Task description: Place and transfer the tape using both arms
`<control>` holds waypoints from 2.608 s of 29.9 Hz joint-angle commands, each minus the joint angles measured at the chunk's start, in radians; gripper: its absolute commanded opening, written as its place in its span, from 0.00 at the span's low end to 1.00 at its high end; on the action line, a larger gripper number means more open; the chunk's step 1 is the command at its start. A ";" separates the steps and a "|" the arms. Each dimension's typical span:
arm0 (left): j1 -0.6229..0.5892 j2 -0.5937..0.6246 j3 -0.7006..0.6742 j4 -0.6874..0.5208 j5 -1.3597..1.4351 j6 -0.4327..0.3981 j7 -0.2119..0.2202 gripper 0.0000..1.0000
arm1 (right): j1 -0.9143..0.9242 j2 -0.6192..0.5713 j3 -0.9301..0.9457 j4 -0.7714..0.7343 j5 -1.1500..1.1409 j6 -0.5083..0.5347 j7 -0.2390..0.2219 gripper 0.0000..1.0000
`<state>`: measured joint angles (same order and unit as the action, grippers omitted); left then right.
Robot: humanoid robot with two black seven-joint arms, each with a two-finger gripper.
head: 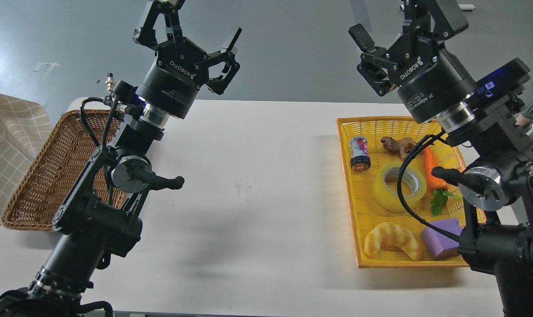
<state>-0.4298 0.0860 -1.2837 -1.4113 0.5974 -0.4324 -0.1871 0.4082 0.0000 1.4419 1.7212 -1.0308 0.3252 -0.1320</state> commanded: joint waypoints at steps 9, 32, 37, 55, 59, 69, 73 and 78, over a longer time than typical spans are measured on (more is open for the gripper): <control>-0.003 0.020 0.001 0.002 0.002 -0.002 0.001 0.98 | 0.073 -0.215 0.000 -0.003 -0.093 0.006 -0.006 1.00; 0.014 0.041 0.009 0.015 0.002 -0.003 0.001 0.98 | -0.052 -0.839 -0.273 -0.127 -0.923 0.058 0.092 0.98; 0.017 0.038 0.003 0.017 0.002 -0.006 0.001 0.98 | -0.066 -0.772 -0.336 -0.187 -1.023 0.067 0.092 0.96; 0.039 0.031 -0.008 0.017 -0.002 -0.009 0.000 0.98 | -0.094 -0.626 -0.417 -0.291 -1.129 0.092 0.092 0.95; 0.037 0.032 -0.013 0.015 -0.004 -0.009 0.000 0.98 | -0.092 -0.614 -0.437 -0.311 -1.138 0.090 0.092 0.95; 0.039 0.034 -0.019 0.014 -0.004 -0.011 -0.008 0.98 | -0.088 -0.581 -0.460 -0.374 -1.151 0.090 0.094 0.90; 0.037 0.034 -0.019 0.014 -0.004 -0.011 -0.008 0.98 | -0.088 -0.578 -0.462 -0.374 -1.151 0.089 0.094 0.90; 0.037 0.035 -0.019 0.011 -0.004 -0.009 -0.009 0.98 | -0.091 -0.565 -0.462 -0.374 -1.151 0.089 0.094 0.87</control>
<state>-0.3919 0.1202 -1.3026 -1.3978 0.5937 -0.4434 -0.1960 0.3193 -0.5697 0.9802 1.3470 -2.1817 0.4145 -0.0382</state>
